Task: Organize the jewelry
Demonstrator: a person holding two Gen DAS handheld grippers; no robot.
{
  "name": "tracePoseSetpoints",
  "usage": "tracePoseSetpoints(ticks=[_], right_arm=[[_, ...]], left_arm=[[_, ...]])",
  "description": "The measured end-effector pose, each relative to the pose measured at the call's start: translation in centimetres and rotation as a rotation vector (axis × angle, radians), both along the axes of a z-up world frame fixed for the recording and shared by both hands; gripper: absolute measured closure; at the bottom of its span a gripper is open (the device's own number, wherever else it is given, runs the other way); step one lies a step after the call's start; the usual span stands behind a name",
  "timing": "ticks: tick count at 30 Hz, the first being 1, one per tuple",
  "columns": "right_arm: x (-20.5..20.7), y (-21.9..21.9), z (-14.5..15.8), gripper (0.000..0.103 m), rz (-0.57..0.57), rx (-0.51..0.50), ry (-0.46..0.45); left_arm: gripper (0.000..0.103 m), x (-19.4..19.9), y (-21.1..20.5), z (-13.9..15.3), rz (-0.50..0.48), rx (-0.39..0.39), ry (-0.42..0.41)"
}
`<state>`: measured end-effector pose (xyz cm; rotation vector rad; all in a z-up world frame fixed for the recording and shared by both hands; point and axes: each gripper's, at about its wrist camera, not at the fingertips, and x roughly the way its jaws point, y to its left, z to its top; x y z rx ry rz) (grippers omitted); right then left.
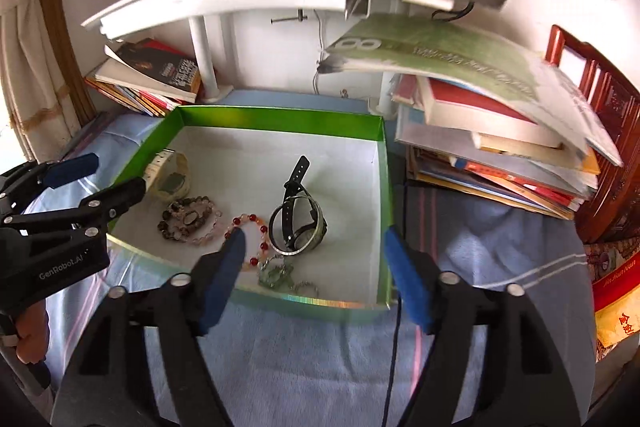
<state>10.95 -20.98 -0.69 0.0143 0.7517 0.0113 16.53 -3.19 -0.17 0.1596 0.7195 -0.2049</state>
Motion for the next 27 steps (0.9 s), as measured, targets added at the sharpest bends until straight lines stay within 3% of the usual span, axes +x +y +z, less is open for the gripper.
tracePoseSetpoints(ticks=[3, 9, 13, 19, 27], right_arm=[[-3.3, 0.2, 0.4, 0.021, -0.038, 0.0, -0.059], [-9.0, 1.7, 0.2, 0.004, -0.072, -0.023, -0.185], [-10.0, 2.4, 0.4, 0.003, -0.077, -0.07, -0.208], [-11.5, 2.9, 1.2, 0.003, -0.097, -0.061, -0.234], [-12.1, 3.1, 1.6, 0.003, -0.102, -0.068, -0.248]], left_arm=[[0.028, -3.7, 0.9, 0.6, 0.035, -0.034, -0.056], [0.02, -10.0, 2.1, 0.8, 0.054, -0.084, -0.139], [0.015, -11.9, 2.4, 1.0, 0.061, -0.076, -0.155], [0.011, -14.5, 2.8, 1.7, 0.083, -0.064, -0.212], [0.005, -15.3, 3.2, 2.0, 0.083, -0.064, -0.223]])
